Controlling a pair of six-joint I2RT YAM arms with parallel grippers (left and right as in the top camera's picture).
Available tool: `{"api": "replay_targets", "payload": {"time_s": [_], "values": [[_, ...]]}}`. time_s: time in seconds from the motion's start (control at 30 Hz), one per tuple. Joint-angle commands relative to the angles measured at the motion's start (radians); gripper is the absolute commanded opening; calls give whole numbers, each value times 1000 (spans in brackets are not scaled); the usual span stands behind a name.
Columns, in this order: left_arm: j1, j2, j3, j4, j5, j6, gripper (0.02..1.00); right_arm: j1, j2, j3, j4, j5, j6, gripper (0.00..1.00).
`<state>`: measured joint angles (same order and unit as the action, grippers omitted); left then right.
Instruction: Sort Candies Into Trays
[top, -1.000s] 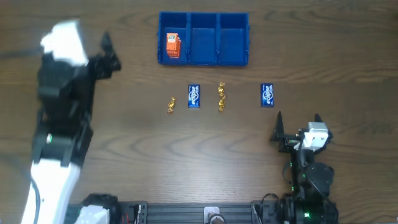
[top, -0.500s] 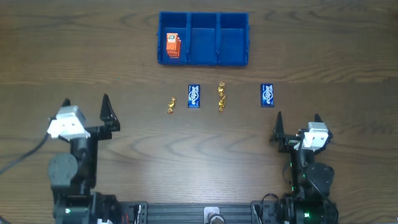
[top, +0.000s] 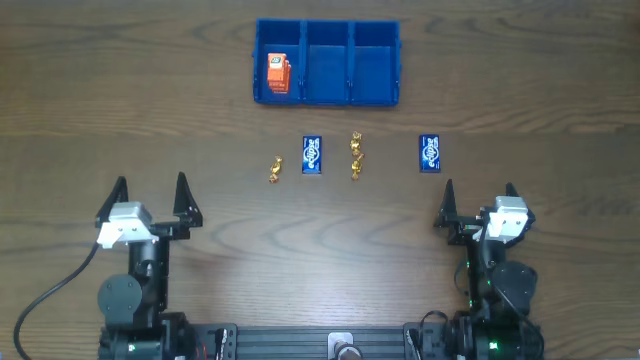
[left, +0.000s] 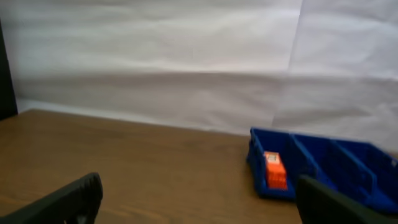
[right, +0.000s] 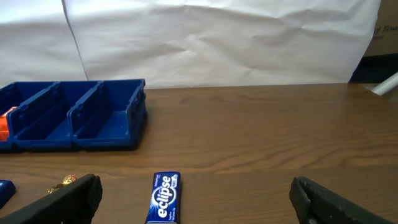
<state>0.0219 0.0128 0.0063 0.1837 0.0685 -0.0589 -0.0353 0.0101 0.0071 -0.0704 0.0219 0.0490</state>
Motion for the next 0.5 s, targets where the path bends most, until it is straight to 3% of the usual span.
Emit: {"api": "replay_targets", "payload": {"time_s": [0.03, 0.17, 0.5], "values": [[11, -10, -2, -121, 57, 14, 998, -4, -7, 1, -11, -2, 14, 1000], [10, -10, -2, -245, 61, 7, 996, -4, -7, 1, -11, -2, 14, 998], [10, -8, -2, -251, 59, 7, 998, -4, -7, 1, -11, -2, 14, 1000]]}}
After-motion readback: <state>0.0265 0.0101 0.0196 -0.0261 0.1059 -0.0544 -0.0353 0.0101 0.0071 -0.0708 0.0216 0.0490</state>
